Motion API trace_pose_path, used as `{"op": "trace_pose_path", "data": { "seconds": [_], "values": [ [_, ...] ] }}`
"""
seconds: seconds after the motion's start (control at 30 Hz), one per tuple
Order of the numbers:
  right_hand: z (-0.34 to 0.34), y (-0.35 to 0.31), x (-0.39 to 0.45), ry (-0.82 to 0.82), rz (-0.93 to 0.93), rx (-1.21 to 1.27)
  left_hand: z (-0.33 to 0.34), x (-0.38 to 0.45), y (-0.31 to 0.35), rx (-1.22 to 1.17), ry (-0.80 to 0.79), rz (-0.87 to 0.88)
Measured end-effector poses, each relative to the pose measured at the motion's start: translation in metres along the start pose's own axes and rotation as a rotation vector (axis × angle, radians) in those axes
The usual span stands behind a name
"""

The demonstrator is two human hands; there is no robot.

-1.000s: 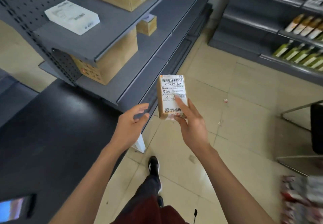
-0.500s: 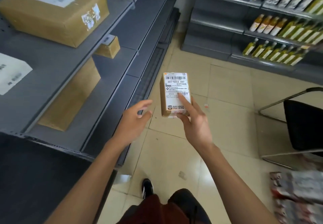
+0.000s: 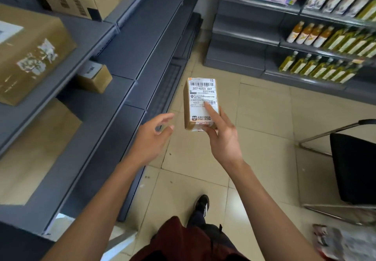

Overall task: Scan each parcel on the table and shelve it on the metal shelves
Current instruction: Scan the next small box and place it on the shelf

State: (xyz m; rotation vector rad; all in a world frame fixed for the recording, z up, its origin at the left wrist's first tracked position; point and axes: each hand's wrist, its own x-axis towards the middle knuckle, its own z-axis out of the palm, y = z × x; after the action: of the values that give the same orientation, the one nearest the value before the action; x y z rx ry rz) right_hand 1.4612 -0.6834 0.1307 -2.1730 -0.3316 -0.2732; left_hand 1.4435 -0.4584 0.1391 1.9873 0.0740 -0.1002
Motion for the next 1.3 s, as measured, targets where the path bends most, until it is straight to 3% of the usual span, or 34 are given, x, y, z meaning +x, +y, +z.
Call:
{"op": "trace_pose_path", "data": {
  "seconds": [0.43, 0.93, 1.3],
  "values": [
    [-0.005, 0.071, 0.141, -0.105, -0.125, 0.024, 0.032, 0.119, 0.014, -0.068, 0.187, -0.068],
    [0.082, 0.119, 0.339, -0.331, -0.145, 0.035, -0.024, 0.309, -0.019, -0.094, 0.314, -0.163],
    [0.135, 0.113, 0.425, -0.527, -0.213, 0.127, -0.06, 0.345, -0.024, -0.168, 0.489, -0.28]
  ]
}}
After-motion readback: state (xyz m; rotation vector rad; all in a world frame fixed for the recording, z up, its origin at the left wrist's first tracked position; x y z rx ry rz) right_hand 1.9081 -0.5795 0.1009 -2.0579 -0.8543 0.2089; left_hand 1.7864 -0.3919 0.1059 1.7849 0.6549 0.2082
